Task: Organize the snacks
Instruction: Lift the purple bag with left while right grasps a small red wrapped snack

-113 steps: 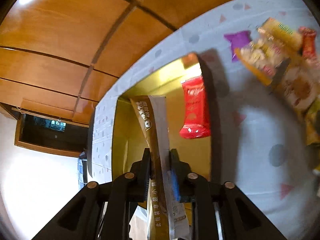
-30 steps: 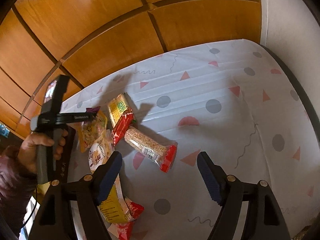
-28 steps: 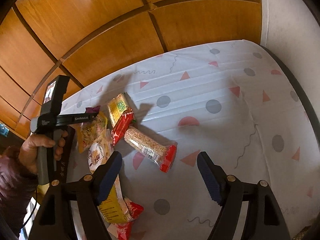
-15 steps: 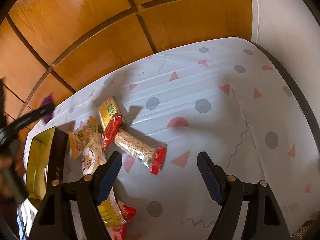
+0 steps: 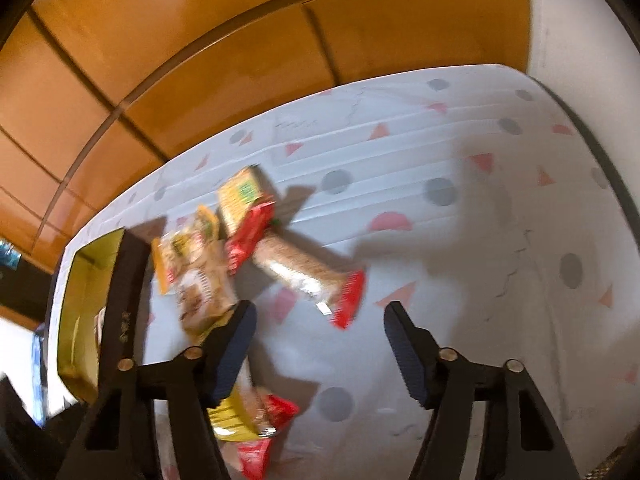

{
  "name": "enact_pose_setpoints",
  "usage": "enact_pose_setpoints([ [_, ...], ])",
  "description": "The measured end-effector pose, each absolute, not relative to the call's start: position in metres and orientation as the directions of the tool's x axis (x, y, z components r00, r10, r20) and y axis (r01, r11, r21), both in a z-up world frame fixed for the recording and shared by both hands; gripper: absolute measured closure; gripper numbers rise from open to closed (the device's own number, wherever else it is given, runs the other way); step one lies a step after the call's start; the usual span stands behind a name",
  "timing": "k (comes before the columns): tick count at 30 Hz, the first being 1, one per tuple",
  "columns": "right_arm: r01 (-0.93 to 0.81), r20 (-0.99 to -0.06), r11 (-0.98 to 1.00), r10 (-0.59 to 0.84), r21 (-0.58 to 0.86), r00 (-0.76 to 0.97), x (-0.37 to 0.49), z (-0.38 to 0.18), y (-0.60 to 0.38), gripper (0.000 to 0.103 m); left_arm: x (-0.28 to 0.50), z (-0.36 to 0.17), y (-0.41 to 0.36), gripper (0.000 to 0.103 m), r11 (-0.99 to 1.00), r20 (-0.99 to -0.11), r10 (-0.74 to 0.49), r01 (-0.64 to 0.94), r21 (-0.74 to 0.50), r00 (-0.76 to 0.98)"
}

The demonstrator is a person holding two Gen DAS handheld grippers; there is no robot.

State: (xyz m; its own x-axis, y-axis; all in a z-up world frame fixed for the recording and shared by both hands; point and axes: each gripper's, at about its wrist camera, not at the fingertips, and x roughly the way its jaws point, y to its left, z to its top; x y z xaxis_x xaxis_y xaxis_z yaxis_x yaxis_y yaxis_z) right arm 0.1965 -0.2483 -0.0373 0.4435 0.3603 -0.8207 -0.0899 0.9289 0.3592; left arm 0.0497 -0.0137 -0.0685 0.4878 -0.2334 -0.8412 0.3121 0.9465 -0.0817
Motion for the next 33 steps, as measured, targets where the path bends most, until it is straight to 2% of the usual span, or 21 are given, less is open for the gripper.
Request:
enact_pose_setpoints([
  [2,-0.111,-0.826,0.929,0.366,0.354,0.429,0.2,-0.038,-0.234,0.054,0.044,-0.076,-0.015,0.065,0.947,-0.842,-0.229,0.312,-0.077,0.488],
  [3,-0.115,-0.827,0.928,0.367,0.353,0.426,0.202,-0.038,-0.228,0.055,0.043,-0.08,-0.015,0.065,0.946,-0.841,-0.23,0.314,-0.077,0.489],
  [9,-0.074,-0.819,0.923,0.37,0.377,0.438,0.235,-0.044,-0.197,0.054,0.039,-0.096,-0.01,0.065,0.948,-0.846,-0.226,0.308,-0.078,0.483],
  [11,-0.041,-0.827,0.926,0.355,0.375,0.436,0.25,-0.049,-0.19,0.045,0.038,-0.097,-0.008,0.065,0.948,-0.84,-0.238,0.306,-0.092,0.488],
  [16,-0.006,-0.852,0.939,0.315,0.344,0.419,0.279,-0.065,-0.167,0.043,0.035,-0.1,-0.003,0.065,0.946,-0.828,-0.263,0.3,-0.121,0.495],
  [17,-0.011,-0.858,0.946,0.298,0.324,0.419,0.283,-0.066,-0.163,0.046,0.034,-0.1,-0.003,0.065,0.946,-0.827,-0.264,0.302,-0.121,0.497],
  [18,-0.024,-0.871,0.957,0.274,0.289,0.408,0.286,-0.07,-0.157,0.053,0.033,-0.1,-0.004,0.065,0.946,-0.827,-0.264,0.302,-0.121,0.497],
  [19,-0.045,-0.879,0.963,0.262,0.266,0.398,0.288,-0.072,-0.152,0.078,0.034,-0.1,-0.003,0.065,0.945,-0.826,-0.266,0.302,-0.122,0.496],
  [20,-0.06,-0.878,0.964,0.262,0.26,0.402,0.288,-0.07,-0.149,0.083,0.034,-0.1,-0.002,0.065,0.945,-0.826,-0.268,0.301,-0.126,0.495],
  [22,-0.08,-0.867,0.967,0.251,0.24,0.431,0.284,-0.059,-0.15,0.086,0.034,-0.102,-0.003,0.065,0.946,-0.826,-0.269,0.295,-0.132,0.495],
  [27,-0.125,-0.828,0.964,0.266,0.236,0.494,0.268,-0.017,-0.172,0.086,0.032,-0.102,-0.004,0.065,0.95,-0.826,-0.256,0.291,-0.117,0.503],
  [33,-0.282,-0.872,0.938,0.304,0.202,0.384,0.229,-0.006,-0.192,0.086,0.034,-0.102,-0.001,0.065,0.952,-0.825,-0.267,0.269,-0.146,0.498],
])
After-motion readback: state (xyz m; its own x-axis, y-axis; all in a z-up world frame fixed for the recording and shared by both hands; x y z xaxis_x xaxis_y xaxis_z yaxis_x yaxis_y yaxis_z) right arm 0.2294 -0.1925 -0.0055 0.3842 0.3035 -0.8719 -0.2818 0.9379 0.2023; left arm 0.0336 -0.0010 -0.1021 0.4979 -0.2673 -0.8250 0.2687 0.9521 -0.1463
